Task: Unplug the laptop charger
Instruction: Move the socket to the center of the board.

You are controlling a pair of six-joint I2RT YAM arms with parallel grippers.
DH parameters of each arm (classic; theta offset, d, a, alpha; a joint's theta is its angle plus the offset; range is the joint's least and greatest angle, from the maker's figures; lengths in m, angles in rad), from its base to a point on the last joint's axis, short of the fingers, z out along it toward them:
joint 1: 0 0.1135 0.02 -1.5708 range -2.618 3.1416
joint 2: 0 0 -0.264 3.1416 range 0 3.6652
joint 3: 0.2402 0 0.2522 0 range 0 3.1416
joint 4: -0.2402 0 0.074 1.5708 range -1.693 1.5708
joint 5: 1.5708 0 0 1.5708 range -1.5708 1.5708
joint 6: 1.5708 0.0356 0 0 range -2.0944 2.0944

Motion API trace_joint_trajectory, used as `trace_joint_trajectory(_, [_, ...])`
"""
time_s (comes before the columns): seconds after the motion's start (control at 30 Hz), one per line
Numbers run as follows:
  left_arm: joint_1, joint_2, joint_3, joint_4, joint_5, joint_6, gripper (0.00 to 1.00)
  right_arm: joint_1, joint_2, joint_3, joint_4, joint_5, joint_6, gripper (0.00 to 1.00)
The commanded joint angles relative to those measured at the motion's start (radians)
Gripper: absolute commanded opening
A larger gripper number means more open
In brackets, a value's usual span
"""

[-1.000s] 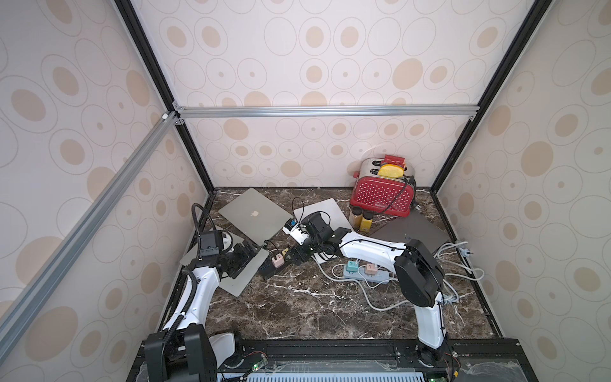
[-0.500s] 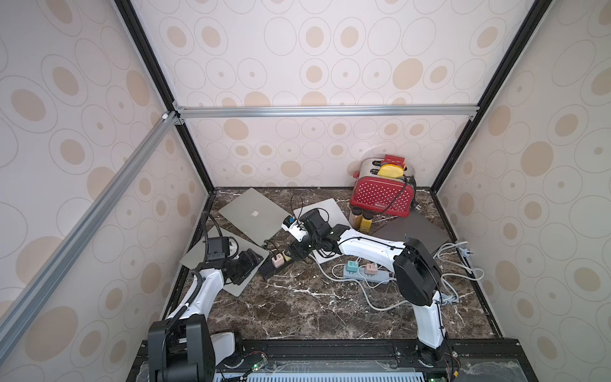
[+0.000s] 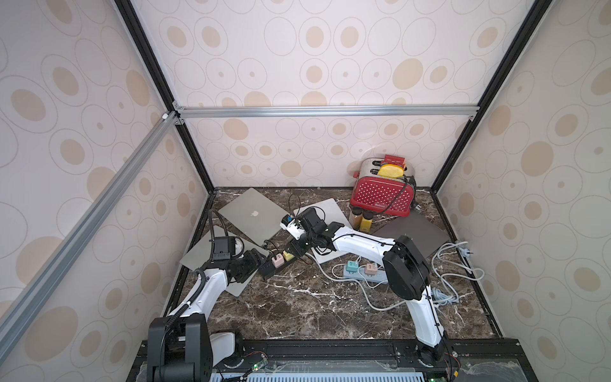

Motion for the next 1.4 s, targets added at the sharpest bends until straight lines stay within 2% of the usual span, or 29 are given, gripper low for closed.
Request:
trace_joint_trajectory(0.0, [-0.003, -0.004, -0.011, 0.021, -0.012, -0.016, 0.75, -0.004, 0.03, 0.019, -0.011, -0.035, 0.004, 0.44])
trace_joint_trajectory(0.1, [-0.003, 0.008, -0.03, 0.055, -0.006, -0.03, 0.75, -0.004, 0.026, 0.006, -0.01, -0.027, 0.006, 0.33])
trace_joint_trajectory(0.23, [-0.003, 0.013, -0.037, 0.06, -0.01, -0.03, 0.75, -0.004, 0.007, -0.017, -0.01, -0.02, -0.004, 0.13])
trace_joint_trajectory(0.43, [-0.004, 0.016, -0.051, 0.067, -0.013, -0.023, 0.73, -0.001, -0.01, -0.034, -0.059, -0.012, -0.012, 0.0])
trace_joint_trajectory(0.73, [-0.004, -0.03, -0.056, 0.016, -0.013, 0.001, 0.74, 0.012, -0.122, -0.148, -0.137, 0.061, -0.04, 0.0])
trace_joint_trajectory(0.87, [-0.011, -0.054, -0.053, -0.017, 0.026, 0.021, 0.74, 0.02, -0.174, -0.218, -0.142, 0.087, -0.028, 0.0])
trace_joint_trajectory(0.93, [-0.048, -0.049, -0.053, -0.04, 0.038, 0.021, 0.75, 0.021, -0.19, -0.246, -0.124, 0.095, -0.014, 0.0])
trace_joint_trajectory(1.0, [-0.145, -0.044, -0.047, -0.076, 0.0, 0.03, 0.76, 0.021, -0.185, -0.257, -0.106, 0.103, 0.003, 0.0])
trace_joint_trajectory(1.07, [-0.193, -0.058, -0.065, -0.082, -0.018, 0.014, 0.77, 0.021, -0.169, -0.248, -0.108, 0.11, 0.013, 0.0])
trace_joint_trajectory(1.17, [-0.202, -0.1, -0.13, -0.031, -0.003, -0.03, 0.76, 0.021, -0.166, -0.25, -0.094, 0.117, 0.031, 0.0])
trace_joint_trajectory(1.27, [-0.21, -0.079, -0.136, -0.04, -0.01, -0.024, 0.75, 0.021, -0.176, -0.262, -0.078, 0.106, 0.039, 0.0])
trace_joint_trajectory(1.37, [-0.232, -0.068, -0.134, -0.047, -0.03, -0.014, 0.7, 0.021, -0.188, -0.272, -0.073, 0.097, 0.036, 0.0])
